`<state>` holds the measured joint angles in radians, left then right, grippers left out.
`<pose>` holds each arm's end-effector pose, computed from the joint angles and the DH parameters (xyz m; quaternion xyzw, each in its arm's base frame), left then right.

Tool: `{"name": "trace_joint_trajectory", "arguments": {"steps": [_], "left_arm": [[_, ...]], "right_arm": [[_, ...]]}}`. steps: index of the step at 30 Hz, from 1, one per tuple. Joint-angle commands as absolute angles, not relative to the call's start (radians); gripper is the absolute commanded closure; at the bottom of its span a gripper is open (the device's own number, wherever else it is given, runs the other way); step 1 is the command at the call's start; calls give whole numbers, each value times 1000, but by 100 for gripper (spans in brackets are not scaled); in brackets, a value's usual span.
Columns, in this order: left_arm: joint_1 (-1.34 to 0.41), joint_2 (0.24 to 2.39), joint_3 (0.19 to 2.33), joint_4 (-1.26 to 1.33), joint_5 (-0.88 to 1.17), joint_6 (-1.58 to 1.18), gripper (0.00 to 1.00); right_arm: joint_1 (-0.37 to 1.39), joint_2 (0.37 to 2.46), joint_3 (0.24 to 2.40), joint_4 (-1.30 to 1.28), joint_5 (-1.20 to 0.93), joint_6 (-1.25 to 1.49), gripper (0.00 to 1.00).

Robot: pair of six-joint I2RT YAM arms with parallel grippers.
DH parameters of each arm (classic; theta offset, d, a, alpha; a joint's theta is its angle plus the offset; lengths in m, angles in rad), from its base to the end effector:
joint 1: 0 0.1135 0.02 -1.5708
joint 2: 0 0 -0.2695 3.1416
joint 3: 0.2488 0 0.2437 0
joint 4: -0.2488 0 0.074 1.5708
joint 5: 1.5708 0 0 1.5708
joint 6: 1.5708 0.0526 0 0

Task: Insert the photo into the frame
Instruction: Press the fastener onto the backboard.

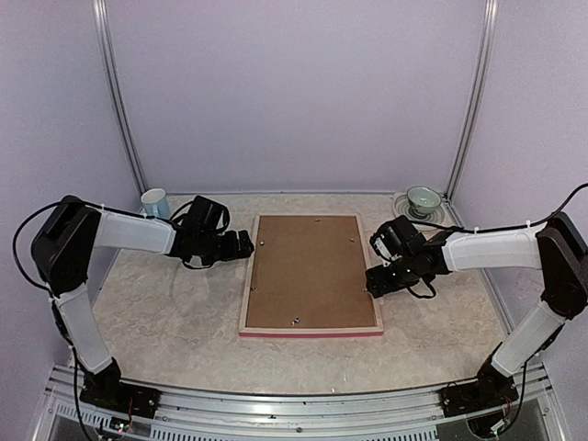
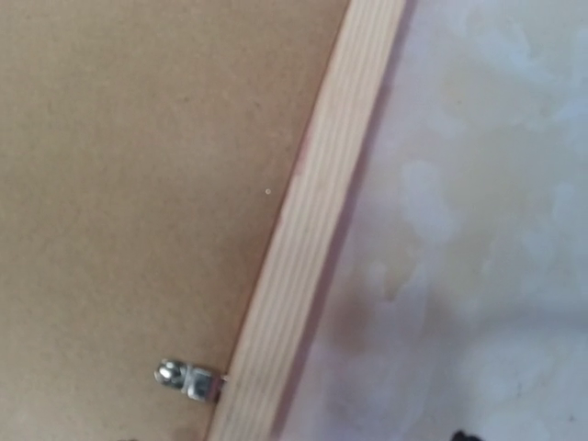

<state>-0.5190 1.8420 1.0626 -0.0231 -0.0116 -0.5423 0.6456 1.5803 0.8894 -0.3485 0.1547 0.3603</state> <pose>0.3393 -0.1931 0.1588 -0.0130 0.9270 -0.1850 0.3259 0.2498 0.1780 0.1701 -0.1167 0.9551 0.0609 0.2653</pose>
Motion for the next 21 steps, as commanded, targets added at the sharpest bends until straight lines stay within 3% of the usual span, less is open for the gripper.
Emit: {"name": "trace_joint_trajectory", "arguments": {"steps": [1, 21], "left_arm": [[-545, 1754, 1060, -73, -61, -523, 1], [-745, 1617, 925, -306, -181, -575, 3]], "right_arm": [[640, 1585, 899, -339, 167, 368, 27], [630, 1608, 886, -274, 147, 360, 26]]}}
